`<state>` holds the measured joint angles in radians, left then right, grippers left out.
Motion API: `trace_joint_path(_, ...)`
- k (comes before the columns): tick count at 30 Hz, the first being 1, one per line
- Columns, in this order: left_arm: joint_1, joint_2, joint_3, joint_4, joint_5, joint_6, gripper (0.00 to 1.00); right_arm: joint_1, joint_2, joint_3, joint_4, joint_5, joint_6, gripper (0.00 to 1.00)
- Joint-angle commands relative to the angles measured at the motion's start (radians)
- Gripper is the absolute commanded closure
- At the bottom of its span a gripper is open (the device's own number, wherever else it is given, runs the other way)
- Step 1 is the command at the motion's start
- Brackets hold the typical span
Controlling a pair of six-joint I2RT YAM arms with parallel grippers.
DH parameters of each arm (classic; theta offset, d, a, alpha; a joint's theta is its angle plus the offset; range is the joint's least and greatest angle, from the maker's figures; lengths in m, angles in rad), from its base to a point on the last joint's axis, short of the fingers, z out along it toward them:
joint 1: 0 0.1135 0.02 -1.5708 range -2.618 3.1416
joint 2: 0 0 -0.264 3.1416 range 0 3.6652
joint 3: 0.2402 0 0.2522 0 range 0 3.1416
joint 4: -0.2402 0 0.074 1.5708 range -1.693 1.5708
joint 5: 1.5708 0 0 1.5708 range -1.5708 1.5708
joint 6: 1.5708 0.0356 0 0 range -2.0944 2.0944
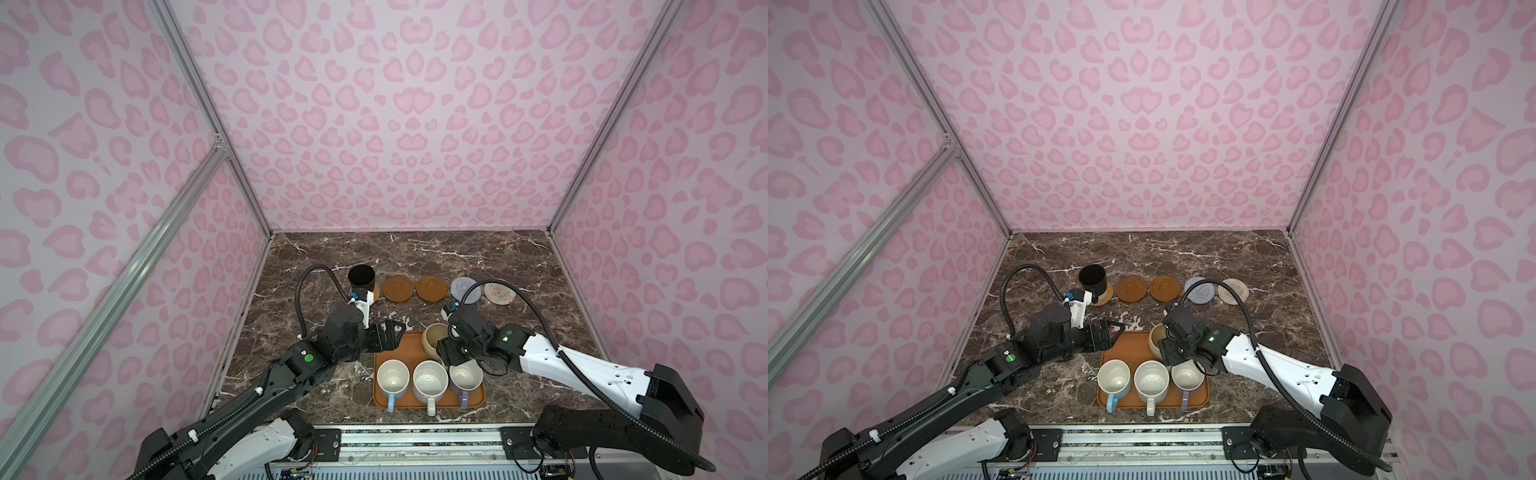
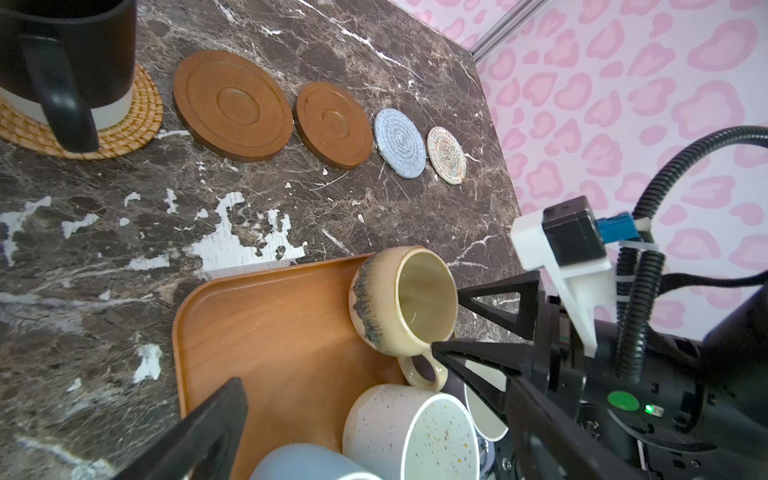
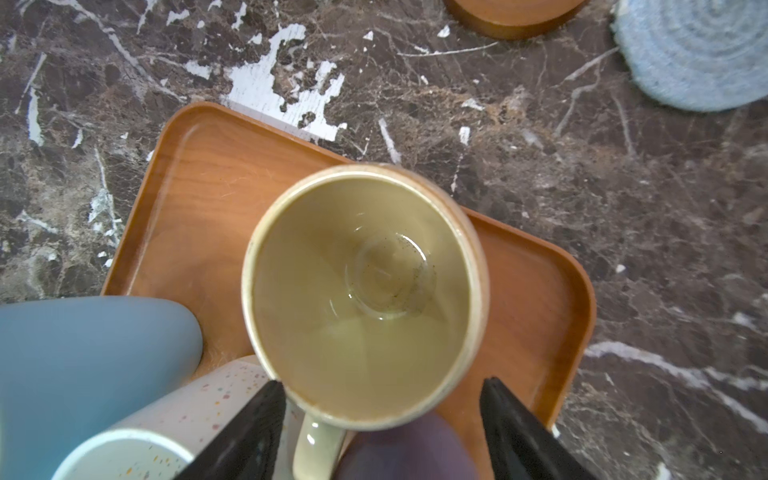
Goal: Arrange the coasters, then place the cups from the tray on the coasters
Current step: 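Grasp and lift the cream mug with the right gripper while the left draws back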
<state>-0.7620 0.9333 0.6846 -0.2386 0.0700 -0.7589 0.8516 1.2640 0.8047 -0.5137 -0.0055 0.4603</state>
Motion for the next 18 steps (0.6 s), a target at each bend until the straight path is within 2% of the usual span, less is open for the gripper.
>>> trace_joint_path(1,-0.008,0.004,-0.001,0.025,-0.030,-0.008,0.01,0.001,0.009,-0.015,0.010,0.001,0.001,0.27)
trace_joint_path(10,-0.019,0.030,-0.002,0.039,-0.035,-0.016,0.01,-0.004,0.058,-0.004,0.020,0.012,-0.008,0.35)
trace_joint_path(18,-0.023,0.045,0.002,0.041,-0.050,-0.017,0.01,-0.015,0.077,0.006,0.028,0.012,-0.016,0.36)
